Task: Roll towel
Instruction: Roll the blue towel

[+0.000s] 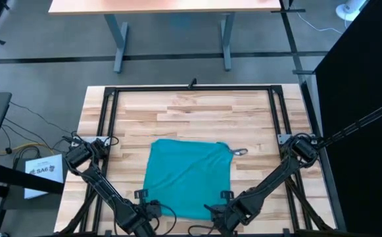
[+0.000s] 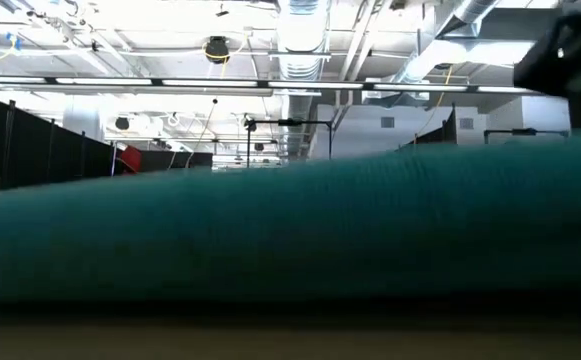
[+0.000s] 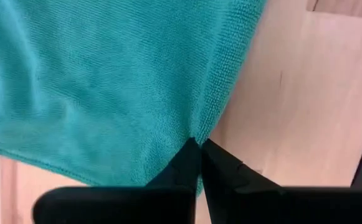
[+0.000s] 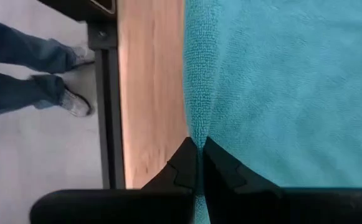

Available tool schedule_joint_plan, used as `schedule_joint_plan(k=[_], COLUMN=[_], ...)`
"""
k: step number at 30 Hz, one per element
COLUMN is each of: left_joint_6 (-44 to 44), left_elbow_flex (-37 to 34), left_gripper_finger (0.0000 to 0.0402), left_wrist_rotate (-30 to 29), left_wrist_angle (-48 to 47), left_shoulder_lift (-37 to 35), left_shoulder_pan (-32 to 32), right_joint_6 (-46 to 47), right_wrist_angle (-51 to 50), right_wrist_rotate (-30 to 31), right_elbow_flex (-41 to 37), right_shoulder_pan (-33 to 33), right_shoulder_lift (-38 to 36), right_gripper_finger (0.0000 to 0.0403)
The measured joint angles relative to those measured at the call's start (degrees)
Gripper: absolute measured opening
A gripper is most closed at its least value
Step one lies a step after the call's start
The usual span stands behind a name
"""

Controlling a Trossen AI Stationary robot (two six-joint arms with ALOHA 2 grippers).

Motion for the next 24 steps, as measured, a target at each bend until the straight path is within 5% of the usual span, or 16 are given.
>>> schedule_joint_plan(k=[14,24], left_joint_6=[9.51,12.36], left_elbow_flex=[-0.24,-13.72], left_gripper_finger=[0.0,0.0], left_wrist_rotate=[-2.75,1.16], left_wrist_angle=[-6.22,4.64], left_shoulder_lift=[-6.73,-12.87], left_shoulder_pan=[4.97,7.82], right_joint_6=[-0.75,-3.21], right_wrist_angle=[-4.23,-6.81], right_wrist_rotate=[-1.53,-2.74], right_elbow_flex=[0.39,0.35], right_shoulder_pan=[-1.45,-4.11], right_shoulder_lift=[-0.17,-0.33], right_gripper_finger=[0.0,0.0])
